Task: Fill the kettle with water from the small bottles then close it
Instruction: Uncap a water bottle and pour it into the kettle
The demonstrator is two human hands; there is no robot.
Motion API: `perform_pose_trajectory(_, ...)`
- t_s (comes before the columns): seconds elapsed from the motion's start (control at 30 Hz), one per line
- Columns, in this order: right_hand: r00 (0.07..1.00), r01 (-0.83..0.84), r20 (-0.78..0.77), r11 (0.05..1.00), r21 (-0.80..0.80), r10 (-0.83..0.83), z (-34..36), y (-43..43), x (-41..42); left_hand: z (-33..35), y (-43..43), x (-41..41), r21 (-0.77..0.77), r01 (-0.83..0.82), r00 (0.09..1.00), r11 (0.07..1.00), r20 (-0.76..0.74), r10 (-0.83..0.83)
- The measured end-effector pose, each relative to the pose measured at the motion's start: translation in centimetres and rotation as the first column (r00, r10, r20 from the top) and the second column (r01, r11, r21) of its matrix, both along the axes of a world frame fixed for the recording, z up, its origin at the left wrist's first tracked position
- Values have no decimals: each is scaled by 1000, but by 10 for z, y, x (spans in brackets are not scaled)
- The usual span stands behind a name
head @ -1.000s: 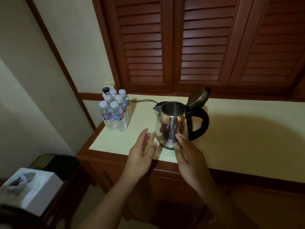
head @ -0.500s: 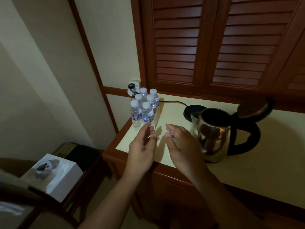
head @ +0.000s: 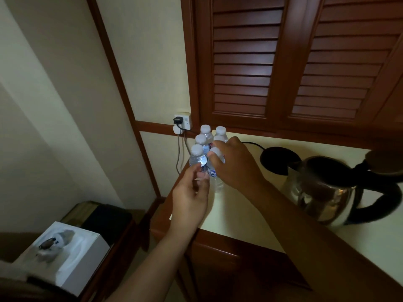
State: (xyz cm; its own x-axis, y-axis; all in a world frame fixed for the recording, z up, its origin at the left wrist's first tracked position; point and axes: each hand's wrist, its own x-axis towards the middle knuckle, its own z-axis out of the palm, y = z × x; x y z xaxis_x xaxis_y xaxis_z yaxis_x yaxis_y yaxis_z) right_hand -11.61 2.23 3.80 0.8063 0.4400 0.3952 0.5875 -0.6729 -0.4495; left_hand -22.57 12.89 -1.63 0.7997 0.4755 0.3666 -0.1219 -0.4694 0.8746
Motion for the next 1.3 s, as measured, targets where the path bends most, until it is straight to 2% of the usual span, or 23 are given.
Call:
perform_pose_trajectory(0.1, 999, 11, 32, 1000, -20, -11, 2, -1, 1, -2, 5, 2, -10, 11, 1000, 1000, -21, -11)
perform_pose_trajectory(0.23, 1000, 10, -27, 999, -46, -11, 7, -5, -5, -13, 5, 5, -62, 37, 999, 997, -17, -38)
perform_pose_trajectory(0.37, 1000, -8, -8, 993, -122, 8, 20, -19, -22, -21, -6, 5, 114, 33, 999, 993, -8, -32)
perform_pose_trajectory(0.4, 1000, -23, -22, 993, -115, 20, 27, -22, -27, -21, -11, 6, 112, 63, 998, 992, -22, -61)
perform_pose_trajectory(0.5, 998, -33, -52, 990, -141, 26, 42, -36, -38, -15, -33, 11, -59, 205, 971, 977, -117, -210)
perform_pose_trajectory(0.57, 999, -7, 32, 990, -142, 12, 50, -48, -43, -11, -46, 13, -139, 246, 948, 959, -170, -268)
perform_pose_trajectory(0.63, 988, 19, 153, 992, -124, 0, 54, -63, -44, -10, -54, 13, -180, 323, 935, 929, -92, -343)
perform_pose_trajectory(0.73, 983, 0, 179, 985, -171, 31, 60, -85, -39, -4, -59, 14, -295, 459, 881, 838, 28, -473)
perform_pose_trajectory(0.87, 968, -114, 209, 987, -111, 136, 71, -109, -39, 8, -67, 21, -410, 640, 732, 650, 66, -678)
perform_pose_trajectory(0.97, 977, -172, 111, 982, -81, 181, 75, -126, -42, 6, -72, 31, -480, 717, 618, 506, 101, -779)
perform_pose_trajectory(1.07, 984, -174, 9, 976, -127, 177, 79, -143, -49, 6, -79, 40, -497, 747, 556, 441, 104, -825)
perform_pose_trajectory(1.2, 983, -183, -31, 964, -192, 181, 77, -168, -59, 10, -91, 38, -545, 780, 441, 307, 132, -887)
perform_pose_trajectory(1.3, 983, -184, -52, 971, -150, 178, 72, -183, -67, 8, -101, 35, -543, 797, 390, 265, 127, -912)
